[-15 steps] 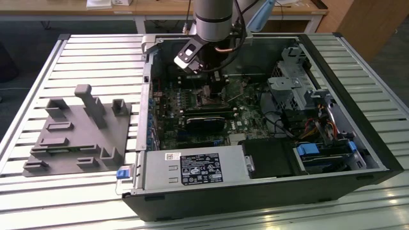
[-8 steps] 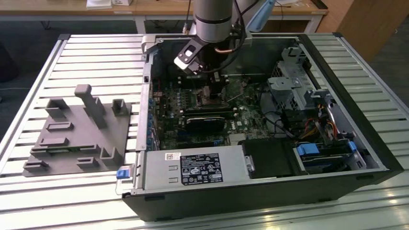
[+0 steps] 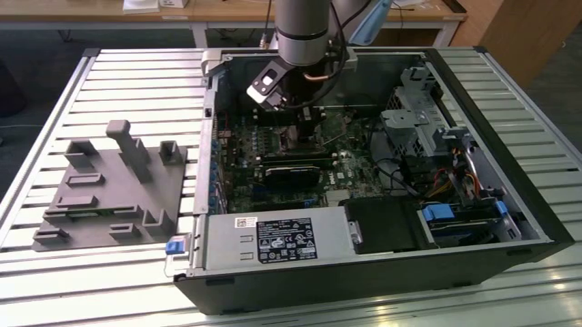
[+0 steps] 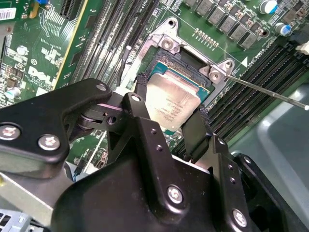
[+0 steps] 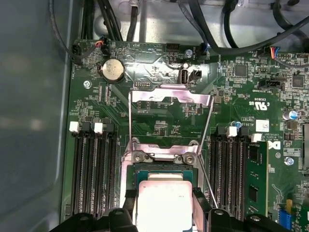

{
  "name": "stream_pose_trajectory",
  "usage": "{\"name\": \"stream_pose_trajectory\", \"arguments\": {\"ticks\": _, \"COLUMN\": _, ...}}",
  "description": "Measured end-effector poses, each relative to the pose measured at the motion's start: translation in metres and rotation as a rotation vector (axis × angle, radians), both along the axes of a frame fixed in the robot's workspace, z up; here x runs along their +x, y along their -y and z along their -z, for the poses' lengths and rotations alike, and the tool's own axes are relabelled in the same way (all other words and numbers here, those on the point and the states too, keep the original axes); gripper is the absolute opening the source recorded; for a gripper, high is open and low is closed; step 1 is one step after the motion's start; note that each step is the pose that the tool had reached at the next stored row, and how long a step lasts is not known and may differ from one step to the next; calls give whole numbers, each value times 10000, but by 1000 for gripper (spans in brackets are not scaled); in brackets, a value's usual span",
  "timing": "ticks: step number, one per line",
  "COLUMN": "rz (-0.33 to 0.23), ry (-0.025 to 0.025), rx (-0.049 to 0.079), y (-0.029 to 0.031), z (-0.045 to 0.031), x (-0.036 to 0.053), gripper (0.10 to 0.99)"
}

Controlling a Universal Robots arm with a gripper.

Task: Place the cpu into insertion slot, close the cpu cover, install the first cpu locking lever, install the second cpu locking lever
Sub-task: 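Place the cpu into insertion slot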

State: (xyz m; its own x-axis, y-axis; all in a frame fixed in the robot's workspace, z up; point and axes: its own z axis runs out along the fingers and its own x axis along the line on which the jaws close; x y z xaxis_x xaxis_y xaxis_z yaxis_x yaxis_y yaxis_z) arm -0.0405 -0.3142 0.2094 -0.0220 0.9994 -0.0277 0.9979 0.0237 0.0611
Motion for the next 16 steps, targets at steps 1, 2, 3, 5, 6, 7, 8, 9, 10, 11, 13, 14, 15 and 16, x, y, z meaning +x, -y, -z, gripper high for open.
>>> {"name": "stream_pose_trajectory", "arguments": {"ticks": 1, "rz": 0, "ry": 0, "rx": -1, "y": 0, "z": 8, "x": -1, "gripper": 541}}
{"name": "stream_pose_trajectory", "arguments": {"ticks": 2, "rz": -1, "ry": 0, "rx": -1, "y": 0, "z": 16, "x": -2, "gripper": 541}}
{"name": "stream_pose_trajectory", "arguments": {"ticks": 3, "rz": -2, "ry": -1, "rx": -2, "y": 0, "z": 25, "x": -2, "gripper": 541}}
{"name": "stream_pose_trajectory", "arguments": {"ticks": 5, "rz": 0, "ry": 0, "rx": 0, "y": 0, "z": 42, "x": -2, "gripper": 541}}
{"name": "stream_pose_trajectory", "arguments": {"ticks": 6, "rz": -1, "ry": 0, "rx": 0, "y": 0, "z": 49, "x": -2, "gripper": 541}}
{"name": "stream_pose_trajectory", "arguments": {"ticks": 7, "rz": -1, "ry": 0, "rx": -1, "y": 0, "z": 55, "x": -2, "gripper": 541}}
{"name": "stream_pose_trajectory", "arguments": {"ticks": 8, "rz": -1, "ry": 0, "rx": -1, "y": 0, "z": 61, "x": -2, "gripper": 541}}
{"name": "stream_pose_trajectory", "arguments": {"ticks": 9, "rz": -1, "ry": 0, "rx": 0, "y": 0, "z": 68, "x": -2, "gripper": 541}}
{"name": "stream_pose_trajectory", "arguments": {"ticks": 10, "rz": -1, "ry": 0, "rx": 0, "y": 0, "z": 74, "x": -2, "gripper": 541}}
{"name": "stream_pose_trajectory", "arguments": {"ticks": 11, "rz": -1, "ry": 0, "rx": 0, "y": 0, "z": 80, "x": -2, "gripper": 541}}
{"name": "stream_pose_trajectory", "arguments": {"ticks": 13, "rz": -1, "ry": 0, "rx": -1, "y": 0, "z": 93, "x": -2, "gripper": 541}}
{"name": "stream_pose_trajectory", "arguments": {"ticks": 14, "rz": -1, "ry": 0, "rx": -1, "y": 0, "z": 100, "x": -2, "gripper": 541}}
{"name": "stream_pose_trajectory", "arguments": {"ticks": 15, "rz": -1, "ry": 0, "rx": -1, "y": 0, "z": 107, "x": -2, "gripper": 541}}
{"name": "stream_pose_trajectory", "arguments": {"ticks": 16, "rz": -1, "ry": 0, "rx": -1, "y": 0, "z": 114, "x": -2, "gripper": 541}}
